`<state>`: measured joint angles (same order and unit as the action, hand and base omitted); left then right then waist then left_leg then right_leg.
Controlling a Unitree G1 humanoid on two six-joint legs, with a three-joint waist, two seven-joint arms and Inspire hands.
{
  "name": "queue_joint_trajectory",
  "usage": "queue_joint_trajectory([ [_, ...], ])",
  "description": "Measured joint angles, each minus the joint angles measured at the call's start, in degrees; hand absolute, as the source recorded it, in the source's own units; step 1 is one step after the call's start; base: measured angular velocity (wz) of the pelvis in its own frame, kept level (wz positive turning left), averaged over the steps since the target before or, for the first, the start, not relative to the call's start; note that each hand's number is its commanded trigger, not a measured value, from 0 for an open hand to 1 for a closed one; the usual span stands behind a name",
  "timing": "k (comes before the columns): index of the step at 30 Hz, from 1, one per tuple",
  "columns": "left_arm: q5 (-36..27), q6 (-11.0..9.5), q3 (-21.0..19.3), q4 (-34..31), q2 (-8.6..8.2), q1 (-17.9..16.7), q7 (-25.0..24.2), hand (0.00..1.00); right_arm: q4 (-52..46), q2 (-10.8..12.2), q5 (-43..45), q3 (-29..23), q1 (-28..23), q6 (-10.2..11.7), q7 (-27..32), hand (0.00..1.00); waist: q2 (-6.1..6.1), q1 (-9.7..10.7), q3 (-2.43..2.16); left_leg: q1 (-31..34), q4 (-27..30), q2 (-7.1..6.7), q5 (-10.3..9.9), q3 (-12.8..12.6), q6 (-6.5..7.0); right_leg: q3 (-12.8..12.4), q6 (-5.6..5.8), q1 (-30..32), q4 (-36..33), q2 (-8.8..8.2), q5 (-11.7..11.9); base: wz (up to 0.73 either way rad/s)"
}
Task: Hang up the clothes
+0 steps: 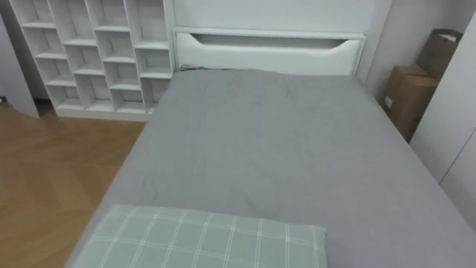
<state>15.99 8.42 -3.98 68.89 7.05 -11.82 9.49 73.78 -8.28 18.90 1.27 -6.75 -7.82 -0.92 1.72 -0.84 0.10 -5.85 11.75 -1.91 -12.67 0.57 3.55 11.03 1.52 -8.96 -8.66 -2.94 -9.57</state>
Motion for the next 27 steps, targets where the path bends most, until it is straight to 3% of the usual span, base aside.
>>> queue_joint_trajectory([
  [18,-0.2,5.4,4.5,-0.2,0.2,1.4,-7.3,0.0,-0.3,1.0,0.2,-0.3,-1.5,-5.3,-1.7,0.0,-0.06,2.7,0.02,-0.9,-1.0,0.35,-0.3,-0.7,-0.36,-1.3,-0.04,0.5,-0.6,0.63,0.0,-0.04],
  [27,-0.2,7.2,5.6,-0.2,0.2,1.1,-11.3,0.0,-0.3,2.0,0.2,-0.3,-2.3,-7.1,-3.0,0.0,-0.1,3.9,0.01,-1.8,-1.0,1.19,-0.6,-3.0,-0.57,-3.5,-0.15,0.9,-1.5,1.05,0.1,-0.14],
])
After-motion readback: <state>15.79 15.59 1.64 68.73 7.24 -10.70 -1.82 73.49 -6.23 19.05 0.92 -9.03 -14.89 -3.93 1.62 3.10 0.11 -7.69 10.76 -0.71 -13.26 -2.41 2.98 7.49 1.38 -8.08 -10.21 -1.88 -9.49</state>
